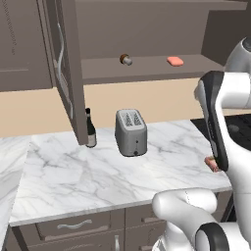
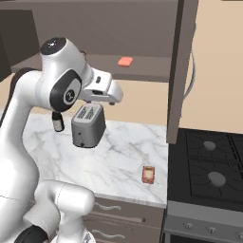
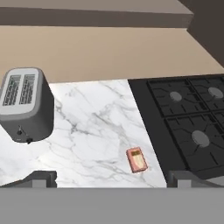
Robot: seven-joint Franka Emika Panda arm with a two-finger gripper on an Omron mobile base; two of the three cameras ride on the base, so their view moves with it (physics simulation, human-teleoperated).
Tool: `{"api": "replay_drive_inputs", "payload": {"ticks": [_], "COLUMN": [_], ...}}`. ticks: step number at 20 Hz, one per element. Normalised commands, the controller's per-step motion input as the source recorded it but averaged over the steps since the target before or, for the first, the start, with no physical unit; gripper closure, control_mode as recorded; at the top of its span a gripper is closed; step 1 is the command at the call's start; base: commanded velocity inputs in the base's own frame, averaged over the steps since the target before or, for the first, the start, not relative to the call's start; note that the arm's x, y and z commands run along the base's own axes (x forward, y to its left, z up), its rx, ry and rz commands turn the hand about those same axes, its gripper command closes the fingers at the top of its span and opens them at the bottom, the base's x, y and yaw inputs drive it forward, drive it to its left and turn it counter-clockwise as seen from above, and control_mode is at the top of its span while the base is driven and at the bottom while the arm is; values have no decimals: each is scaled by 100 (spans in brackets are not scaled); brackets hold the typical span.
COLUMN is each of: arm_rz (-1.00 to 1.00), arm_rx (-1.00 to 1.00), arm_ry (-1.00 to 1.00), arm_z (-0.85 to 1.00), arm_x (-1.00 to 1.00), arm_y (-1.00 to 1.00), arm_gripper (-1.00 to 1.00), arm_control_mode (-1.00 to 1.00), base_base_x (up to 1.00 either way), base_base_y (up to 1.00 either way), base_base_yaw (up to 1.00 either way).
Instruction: Pick the bar soap and bar soap from the cabinet and place them on the counter.
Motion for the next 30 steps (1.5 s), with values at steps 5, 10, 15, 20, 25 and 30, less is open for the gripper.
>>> {"api": "replay_drive_inputs", "payload": {"ticks": [5,10,15,20,25,30], "arm_rz": [-1,0,0,0,0,0], "arm_rx": [0,0,0,0,1,2], "arm_ry": [-13,-9,-8,-4,0,0], "arm_z": [39,35,31,18,4,-6], "arm_x": [0,11,9,18,37,54], "arm_y": [20,14,7,4,4,6], "arm_gripper": [-100,-100,-100,-100,-100,-100], "arm_control_mode": [-100,-100,-100,-100,-100,-100], "base_base_x": [0,0,0,0,0,0], "base_base_y": [0,0,0,0,0,0], "base_base_yaw": [0,0,0,0,0,0]}}
